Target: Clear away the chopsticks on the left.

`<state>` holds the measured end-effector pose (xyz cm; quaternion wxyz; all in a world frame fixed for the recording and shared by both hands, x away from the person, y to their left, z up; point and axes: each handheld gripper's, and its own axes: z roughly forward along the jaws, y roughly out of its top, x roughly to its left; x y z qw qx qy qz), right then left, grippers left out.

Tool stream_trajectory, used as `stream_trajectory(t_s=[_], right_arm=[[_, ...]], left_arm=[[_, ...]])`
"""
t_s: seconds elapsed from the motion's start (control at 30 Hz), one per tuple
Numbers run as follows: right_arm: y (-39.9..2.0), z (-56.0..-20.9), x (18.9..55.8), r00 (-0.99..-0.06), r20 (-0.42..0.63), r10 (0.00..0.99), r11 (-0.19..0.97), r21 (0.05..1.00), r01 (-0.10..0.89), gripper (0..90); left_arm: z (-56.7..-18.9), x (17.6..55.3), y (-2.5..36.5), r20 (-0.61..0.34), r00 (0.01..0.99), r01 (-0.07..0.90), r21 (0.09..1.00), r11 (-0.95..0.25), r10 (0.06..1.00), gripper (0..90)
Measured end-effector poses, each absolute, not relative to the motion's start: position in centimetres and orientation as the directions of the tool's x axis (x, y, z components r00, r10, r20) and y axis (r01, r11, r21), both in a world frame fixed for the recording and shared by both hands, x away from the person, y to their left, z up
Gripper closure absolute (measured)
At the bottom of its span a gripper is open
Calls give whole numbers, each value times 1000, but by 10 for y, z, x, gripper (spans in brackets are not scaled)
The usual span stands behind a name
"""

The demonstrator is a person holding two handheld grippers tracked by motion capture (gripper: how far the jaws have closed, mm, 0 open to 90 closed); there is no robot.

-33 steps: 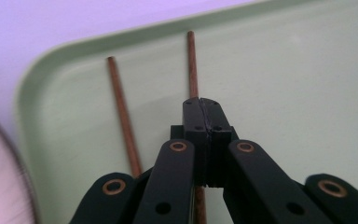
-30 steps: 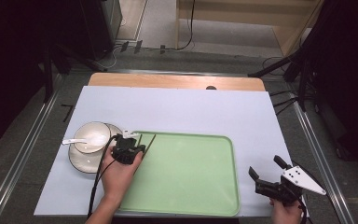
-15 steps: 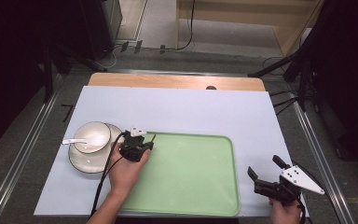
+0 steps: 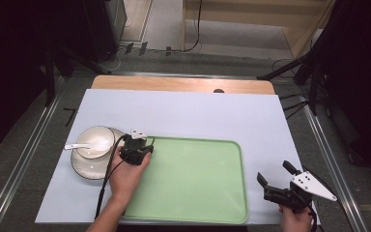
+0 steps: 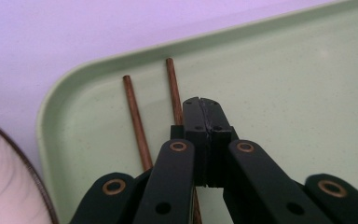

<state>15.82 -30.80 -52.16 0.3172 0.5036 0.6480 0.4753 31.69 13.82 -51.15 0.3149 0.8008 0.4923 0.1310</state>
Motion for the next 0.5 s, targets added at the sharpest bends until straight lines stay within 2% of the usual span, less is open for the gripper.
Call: stream_trajectory(t_s=[0.43, 0.5], right_arm=[[-308, -522, 158, -291, 67, 954, 41, 935, 352, 0], [-308, -522, 158, -290, 68, 955, 41, 935, 353, 0]], left_arm=[[-512, 310, 156, -97, 441, 713, 642, -283, 892, 900], [-510, 308, 157, -100, 447, 705, 651, -282, 889, 871]])
